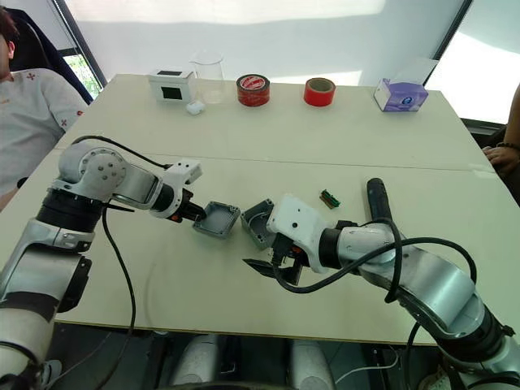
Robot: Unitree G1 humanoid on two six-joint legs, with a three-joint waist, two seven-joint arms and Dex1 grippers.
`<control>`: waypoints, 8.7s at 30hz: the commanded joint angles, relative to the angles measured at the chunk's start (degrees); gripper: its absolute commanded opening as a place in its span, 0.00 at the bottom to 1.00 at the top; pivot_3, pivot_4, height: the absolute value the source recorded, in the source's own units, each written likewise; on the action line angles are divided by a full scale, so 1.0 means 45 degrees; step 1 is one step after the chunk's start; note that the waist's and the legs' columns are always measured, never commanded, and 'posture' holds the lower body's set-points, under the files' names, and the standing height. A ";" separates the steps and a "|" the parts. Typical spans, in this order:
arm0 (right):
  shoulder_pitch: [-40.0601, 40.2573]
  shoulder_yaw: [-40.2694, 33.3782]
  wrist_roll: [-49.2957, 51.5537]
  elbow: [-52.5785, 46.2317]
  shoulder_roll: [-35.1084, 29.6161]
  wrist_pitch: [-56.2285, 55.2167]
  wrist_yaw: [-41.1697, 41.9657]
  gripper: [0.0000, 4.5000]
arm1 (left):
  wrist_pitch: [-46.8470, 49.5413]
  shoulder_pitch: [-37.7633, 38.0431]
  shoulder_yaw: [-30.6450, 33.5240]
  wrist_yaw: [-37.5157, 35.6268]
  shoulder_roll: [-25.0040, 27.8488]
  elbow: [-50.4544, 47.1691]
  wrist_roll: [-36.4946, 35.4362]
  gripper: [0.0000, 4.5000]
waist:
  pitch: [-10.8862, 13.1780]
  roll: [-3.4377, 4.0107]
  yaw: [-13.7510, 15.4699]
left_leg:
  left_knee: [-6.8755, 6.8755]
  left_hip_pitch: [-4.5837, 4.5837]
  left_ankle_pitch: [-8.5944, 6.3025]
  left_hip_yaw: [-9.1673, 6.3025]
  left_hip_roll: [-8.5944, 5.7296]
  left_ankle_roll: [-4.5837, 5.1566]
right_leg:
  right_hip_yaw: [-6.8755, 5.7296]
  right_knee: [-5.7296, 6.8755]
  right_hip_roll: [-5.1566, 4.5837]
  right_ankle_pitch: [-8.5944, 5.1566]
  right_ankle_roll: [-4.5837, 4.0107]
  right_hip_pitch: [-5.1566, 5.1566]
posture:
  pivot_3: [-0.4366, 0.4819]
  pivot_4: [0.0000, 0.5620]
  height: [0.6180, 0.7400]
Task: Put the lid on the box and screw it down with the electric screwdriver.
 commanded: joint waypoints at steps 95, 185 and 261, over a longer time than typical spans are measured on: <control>0.4114 0.3196 -1.8613 0.2958 0.0981 -1.3043 -0.2514 0.03 | -1.1293 0.3522 0.1502 -1.1520 0.0157 -0.4855 0.6876 0.01 | 0.0026 -0.0002 -0.0281 | -0.0042 -0.0036 0.0002 0.0046 -0.0038 -0.0004 | -0.0036 -0.0066 -0.0036 0.0017 0.0130 -0.0036 | 0.48 0.27 0.79; 0.5852 0.1056 -1.9932 0.3692 0.2702 -1.4762 -0.0532 0.73 | -1.1326 0.4631 -0.1889 -1.3102 -0.0608 -0.4701 1.0179 0.00 | -0.0053 -0.0006 -0.0269 | -0.0028 0.0169 -0.0030 0.0018 -0.0055 0.0037 | -0.0032 -0.0061 -0.0045 -0.0040 0.0114 0.0191 | 0.48 0.27 0.79; 0.3020 -0.3430 -0.5498 0.2920 0.1497 -0.3075 0.3583 0.01 | -1.2775 0.5970 0.2835 -1.0922 -0.0828 -0.5326 0.9145 0.00 | 0.0012 0.0076 -0.0309 | -0.0188 0.0117 -0.0091 -0.0008 -0.0125 0.0123 | -0.0448 -0.0158 -0.0457 -0.0024 0.0029 0.0119 | 0.48 0.27 0.79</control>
